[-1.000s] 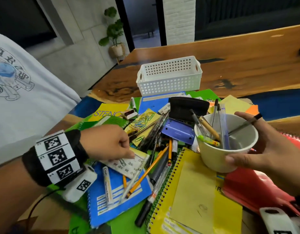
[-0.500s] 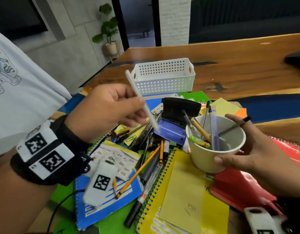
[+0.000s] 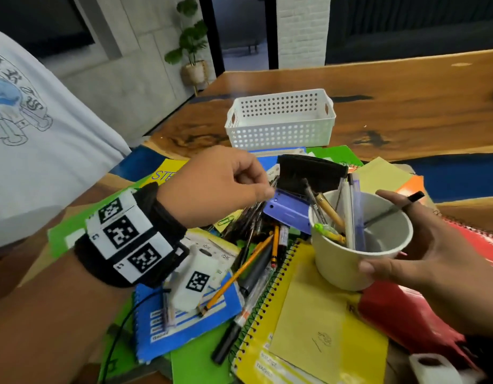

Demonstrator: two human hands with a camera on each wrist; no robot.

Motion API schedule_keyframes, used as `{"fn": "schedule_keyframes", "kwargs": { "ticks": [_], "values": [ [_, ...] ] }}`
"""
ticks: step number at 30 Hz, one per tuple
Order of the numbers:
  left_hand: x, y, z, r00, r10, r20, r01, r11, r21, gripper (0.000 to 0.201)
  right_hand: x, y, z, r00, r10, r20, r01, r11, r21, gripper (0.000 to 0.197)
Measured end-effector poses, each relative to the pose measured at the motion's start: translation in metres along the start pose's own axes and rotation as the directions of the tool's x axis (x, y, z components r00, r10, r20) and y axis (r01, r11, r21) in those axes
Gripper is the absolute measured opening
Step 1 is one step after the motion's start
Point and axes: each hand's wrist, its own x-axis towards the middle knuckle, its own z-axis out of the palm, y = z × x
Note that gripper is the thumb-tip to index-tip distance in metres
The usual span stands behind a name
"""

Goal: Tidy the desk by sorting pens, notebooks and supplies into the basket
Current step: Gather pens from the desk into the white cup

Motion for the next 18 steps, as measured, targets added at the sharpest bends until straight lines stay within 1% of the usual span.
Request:
{"fn": "schedule_keyframes", "kwargs": {
  "ticks": [1,2,3,4,5,6,7,10,13,15,18],
  "values": [
    [-0.002,-0.008,-0.002,0.996,-0.036,0.085,0.023,0.989,0.149,0.010,0.001,0.000,0.000,1.000,0.003,0.004,-0.003,1.000,-0.003,0.122],
    [-0.005,-0.014,0.000,0.979,-0.085,0.184,0.026,0.954,0.299,0.011,0.001,-0.001,0.001,1.000,0.004,0.011,-0.004,1.000,-0.006,0.122],
    [-0.009,-0.020,0.005,0.951,-0.137,0.276,0.009,0.908,0.420,0.014,0.001,-0.001,0.001,1.000,0.002,0.015,-0.001,1.000,-0.008,0.122],
    [-0.012,-0.026,0.010,0.918,-0.186,0.350,-0.017,0.864,0.503,0.018,0.001,-0.001,0.001,1.000,-0.001,0.018,0.002,1.000,-0.011,0.123],
    [-0.014,-0.031,0.016,0.891,-0.225,0.395,-0.035,0.833,0.553,0.022,0.001,-0.002,0.001,1.000,0.001,0.019,-0.001,1.000,-0.012,0.123],
    [-0.015,-0.038,0.021,0.878,-0.252,0.407,-0.039,0.810,0.586,0.026,0.001,-0.003,0.002,1.000,0.006,0.019,-0.006,1.000,-0.010,0.124],
    [-0.014,-0.043,0.025,0.878,-0.265,0.398,-0.036,0.794,0.607,0.030,0.001,-0.003,0.001,1.000,0.009,0.019,-0.009,1.000,-0.008,0.124],
    [-0.006,-0.054,0.032,0.891,-0.290,0.349,0.008,0.779,0.627,0.042,0.002,-0.002,-0.001,1.000,0.002,0.014,-0.002,0.999,-0.033,0.124],
    [0.003,-0.053,0.036,0.882,-0.334,0.333,0.058,0.778,0.625,0.052,0.002,-0.002,-0.001,1.000,0.004,0.020,-0.004,1.000,-0.024,0.123],
    [0.005,-0.051,0.039,0.855,-0.375,0.359,0.122,0.818,0.562,0.048,0.002,-0.003,0.000,1.000,0.011,0.028,-0.011,1.000,-0.009,0.122],
    [0.009,-0.057,0.042,0.809,-0.410,0.422,0.246,0.887,0.390,0.037,0.002,-0.004,-0.001,0.999,0.015,0.037,-0.014,1.000,-0.016,0.122]
  ]
}}
